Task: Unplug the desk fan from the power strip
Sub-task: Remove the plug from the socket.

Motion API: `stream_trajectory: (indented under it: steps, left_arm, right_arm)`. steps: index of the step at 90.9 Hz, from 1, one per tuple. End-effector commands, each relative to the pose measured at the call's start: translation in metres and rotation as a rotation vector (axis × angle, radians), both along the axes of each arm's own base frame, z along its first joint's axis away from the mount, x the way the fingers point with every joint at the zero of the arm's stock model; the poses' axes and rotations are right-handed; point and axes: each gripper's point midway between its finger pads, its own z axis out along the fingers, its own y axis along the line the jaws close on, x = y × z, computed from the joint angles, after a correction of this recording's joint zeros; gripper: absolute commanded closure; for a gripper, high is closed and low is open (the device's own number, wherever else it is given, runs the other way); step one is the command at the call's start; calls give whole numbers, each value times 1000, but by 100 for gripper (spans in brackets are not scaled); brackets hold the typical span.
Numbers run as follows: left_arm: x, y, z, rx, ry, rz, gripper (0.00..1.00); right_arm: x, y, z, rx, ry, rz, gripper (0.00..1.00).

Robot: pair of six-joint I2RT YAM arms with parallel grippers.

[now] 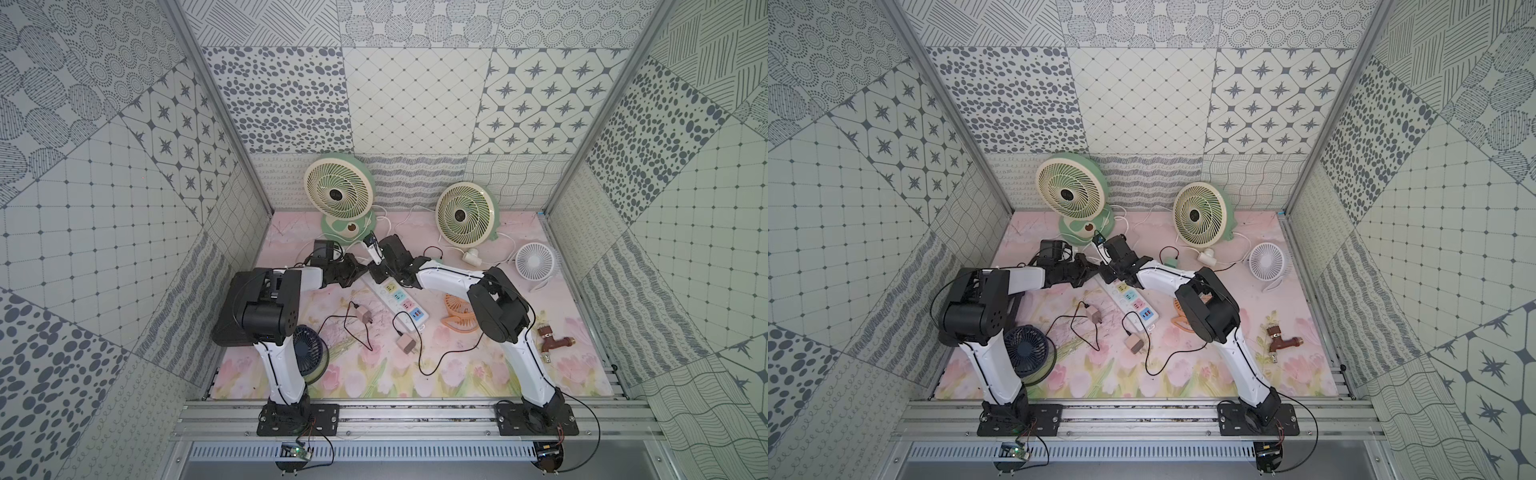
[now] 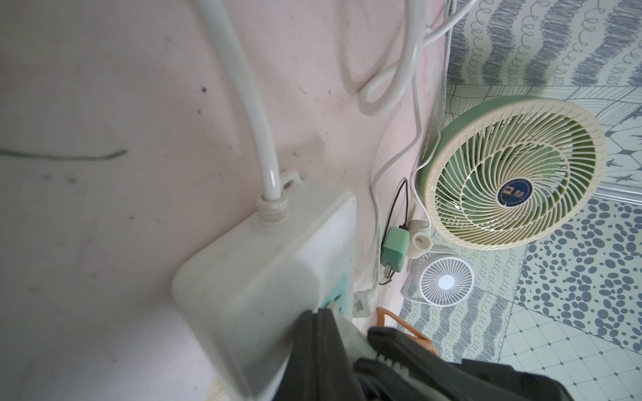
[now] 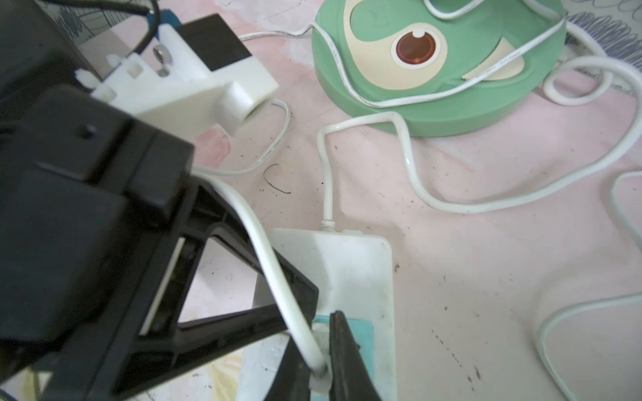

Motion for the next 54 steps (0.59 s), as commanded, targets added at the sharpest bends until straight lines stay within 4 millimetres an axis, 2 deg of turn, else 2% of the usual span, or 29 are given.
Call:
stream_trajectory:
  steps: [1, 24, 36, 46, 54]
  left_arm:
    - [-24, 25, -40, 88, 163, 77, 100]
    - [-28, 24, -43, 80, 174, 75, 100]
    - [-28, 24, -44, 81, 174, 75, 100]
    - [-28, 24, -43, 79, 173, 74, 100]
    - [-27, 24, -44, 76, 172, 75, 100]
  right_arm:
    - [-3, -5, 25, 86, 45, -7, 100]
    - [-27, 21, 20, 4, -43, 93, 100]
    - [-18, 11, 22, -4, -48, 57, 100]
    - [-5, -2, 25, 81, 41, 7, 100]
    - [-5, -1, 25, 98, 51, 5, 100]
